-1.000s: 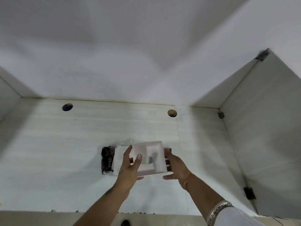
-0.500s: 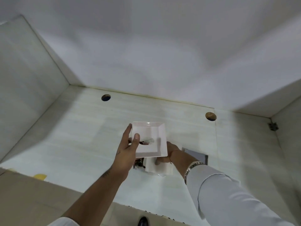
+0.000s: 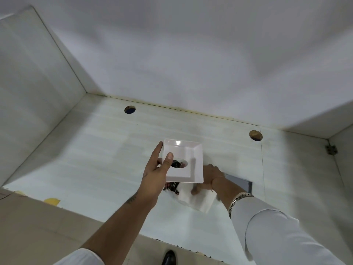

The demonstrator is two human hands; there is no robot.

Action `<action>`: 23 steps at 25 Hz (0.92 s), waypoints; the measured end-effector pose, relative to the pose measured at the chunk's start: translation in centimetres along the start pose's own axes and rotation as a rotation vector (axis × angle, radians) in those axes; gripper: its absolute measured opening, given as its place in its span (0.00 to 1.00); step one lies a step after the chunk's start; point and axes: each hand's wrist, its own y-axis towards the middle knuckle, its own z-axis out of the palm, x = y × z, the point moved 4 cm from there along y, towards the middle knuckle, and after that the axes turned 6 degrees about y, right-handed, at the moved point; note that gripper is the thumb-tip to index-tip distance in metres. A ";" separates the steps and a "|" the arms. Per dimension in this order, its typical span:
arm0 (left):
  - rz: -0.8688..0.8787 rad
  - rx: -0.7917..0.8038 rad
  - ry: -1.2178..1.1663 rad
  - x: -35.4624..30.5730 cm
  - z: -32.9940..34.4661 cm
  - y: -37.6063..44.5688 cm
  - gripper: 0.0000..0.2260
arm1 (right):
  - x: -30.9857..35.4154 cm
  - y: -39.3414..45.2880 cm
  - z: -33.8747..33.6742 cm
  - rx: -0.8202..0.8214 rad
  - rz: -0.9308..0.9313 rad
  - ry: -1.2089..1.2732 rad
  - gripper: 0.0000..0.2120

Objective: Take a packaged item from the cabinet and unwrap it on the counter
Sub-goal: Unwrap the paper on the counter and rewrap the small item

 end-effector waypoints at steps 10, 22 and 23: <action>-0.012 0.076 -0.076 -3.5 1.5 0.1 0.28 | -8.9 -12.2 -7.6 -0.594 -0.109 1.200 0.18; -0.006 0.332 -0.139 -7.0 9.5 -2.9 0.19 | -3.9 -20.8 -13.4 -0.393 -0.274 1.287 0.09; -0.012 0.333 -0.121 -6.7 9.5 -3.4 0.18 | -4.3 -20.8 -12.9 -0.404 -0.228 1.219 0.11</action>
